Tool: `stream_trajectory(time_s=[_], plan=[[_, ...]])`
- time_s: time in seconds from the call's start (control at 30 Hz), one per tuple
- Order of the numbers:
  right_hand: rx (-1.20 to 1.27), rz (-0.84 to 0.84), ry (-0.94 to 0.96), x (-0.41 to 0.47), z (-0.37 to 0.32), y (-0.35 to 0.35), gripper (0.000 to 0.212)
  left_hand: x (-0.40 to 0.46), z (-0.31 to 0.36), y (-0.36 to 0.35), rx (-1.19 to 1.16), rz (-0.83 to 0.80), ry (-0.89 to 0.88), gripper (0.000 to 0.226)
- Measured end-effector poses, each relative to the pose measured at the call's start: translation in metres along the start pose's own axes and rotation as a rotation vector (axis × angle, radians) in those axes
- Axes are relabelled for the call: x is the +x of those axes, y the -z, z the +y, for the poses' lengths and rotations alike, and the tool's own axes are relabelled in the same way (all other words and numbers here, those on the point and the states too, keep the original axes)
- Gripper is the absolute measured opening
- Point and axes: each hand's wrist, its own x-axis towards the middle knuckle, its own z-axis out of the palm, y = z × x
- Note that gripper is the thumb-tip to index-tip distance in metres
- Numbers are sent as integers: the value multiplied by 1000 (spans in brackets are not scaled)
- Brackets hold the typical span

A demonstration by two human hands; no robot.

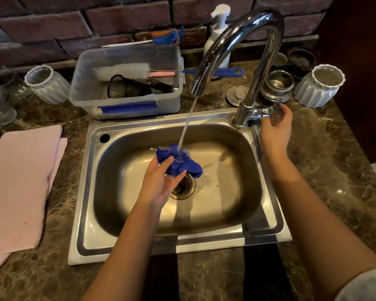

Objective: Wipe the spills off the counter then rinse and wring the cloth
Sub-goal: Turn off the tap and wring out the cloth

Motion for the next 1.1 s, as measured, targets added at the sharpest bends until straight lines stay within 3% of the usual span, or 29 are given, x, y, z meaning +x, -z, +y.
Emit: stream_trajectory(time_s=[0.27, 0.37, 0.43, 0.5, 0.57, 0.63, 0.73, 0.87, 0.93, 1.1], plan=[[-52, -180, 37, -23, -2, 9, 73, -12, -3, -1, -3, -47, -3, 29], [-58, -401, 4, -60, 2, 6, 66, -18, -3, 2, -12, -84, -17, 30], [-21, -595, -196, -90, 9, 0, 58, -22, -3, 5, -11, -99, -24, 29], [62, -771, -557, -117, 13, -6, 55, -26, -5, 7, 0, -118, -25, 29], [262, -864, -817, -131, 17, -13, 48, -30, -9, 9, 9, -149, -13, 32], [469, -879, -932, -135, 15, -20, 38, -34, -13, 14, 28, -185, 17, 32], [549, -837, -870, -128, 12, -31, 30, -37, -18, 27, 40, -254, 103, 32], [385, -801, -743, -121, 11, -42, 42, -37, -24, 34, 223, -243, 160, 31], [245, -746, -684, -125, 8, -47, 48, -36, -27, 33, 412, -217, 81, 21], [34, -629, -408, -129, 8, -62, 20, -31, -33, 31, 814, -258, -279, 7]])
